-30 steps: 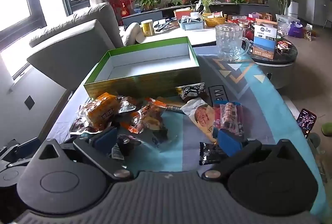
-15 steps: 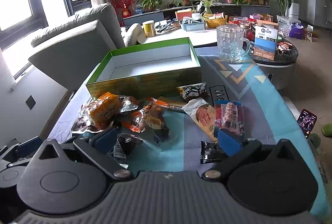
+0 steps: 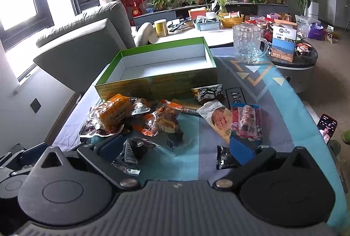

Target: Organize snacks

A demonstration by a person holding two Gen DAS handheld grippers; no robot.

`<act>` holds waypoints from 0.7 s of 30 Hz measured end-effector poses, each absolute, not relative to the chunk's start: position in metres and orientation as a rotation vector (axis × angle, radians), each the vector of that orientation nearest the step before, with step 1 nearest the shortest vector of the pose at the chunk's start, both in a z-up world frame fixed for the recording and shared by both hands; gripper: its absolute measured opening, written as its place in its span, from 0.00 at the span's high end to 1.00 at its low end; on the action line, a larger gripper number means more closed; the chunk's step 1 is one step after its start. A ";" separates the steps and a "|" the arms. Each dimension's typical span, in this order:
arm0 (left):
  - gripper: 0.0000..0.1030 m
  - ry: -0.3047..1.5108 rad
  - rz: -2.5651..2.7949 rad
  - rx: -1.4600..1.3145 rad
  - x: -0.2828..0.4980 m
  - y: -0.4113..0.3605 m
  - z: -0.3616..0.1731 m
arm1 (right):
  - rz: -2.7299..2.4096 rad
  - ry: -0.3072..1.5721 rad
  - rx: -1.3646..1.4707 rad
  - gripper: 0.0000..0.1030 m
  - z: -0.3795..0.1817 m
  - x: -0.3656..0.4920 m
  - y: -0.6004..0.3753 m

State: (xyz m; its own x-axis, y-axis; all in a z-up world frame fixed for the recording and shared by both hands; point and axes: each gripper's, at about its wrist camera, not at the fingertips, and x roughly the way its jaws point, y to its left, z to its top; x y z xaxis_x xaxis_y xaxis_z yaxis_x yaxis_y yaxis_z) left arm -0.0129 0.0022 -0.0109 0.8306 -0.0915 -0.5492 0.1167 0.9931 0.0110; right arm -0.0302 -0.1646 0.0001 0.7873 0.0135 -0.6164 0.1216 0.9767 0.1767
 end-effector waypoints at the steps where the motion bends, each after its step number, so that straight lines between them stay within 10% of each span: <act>1: 0.28 0.581 -0.110 0.044 -0.013 0.003 -0.011 | -0.059 0.664 0.212 0.42 0.000 -0.030 -0.164; 21: 0.28 0.576 -0.135 0.018 -0.014 0.005 -0.010 | -0.057 0.670 0.221 0.42 -0.001 -0.029 -0.165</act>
State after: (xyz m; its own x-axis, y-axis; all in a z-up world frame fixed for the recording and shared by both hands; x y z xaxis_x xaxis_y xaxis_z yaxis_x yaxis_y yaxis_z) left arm -0.0142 0.0048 -0.0104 0.8300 -0.1220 -0.5442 0.1318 0.9910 -0.0210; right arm -0.0291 -0.1655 -0.0012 0.7829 0.0186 -0.6219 0.1238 0.9749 0.1850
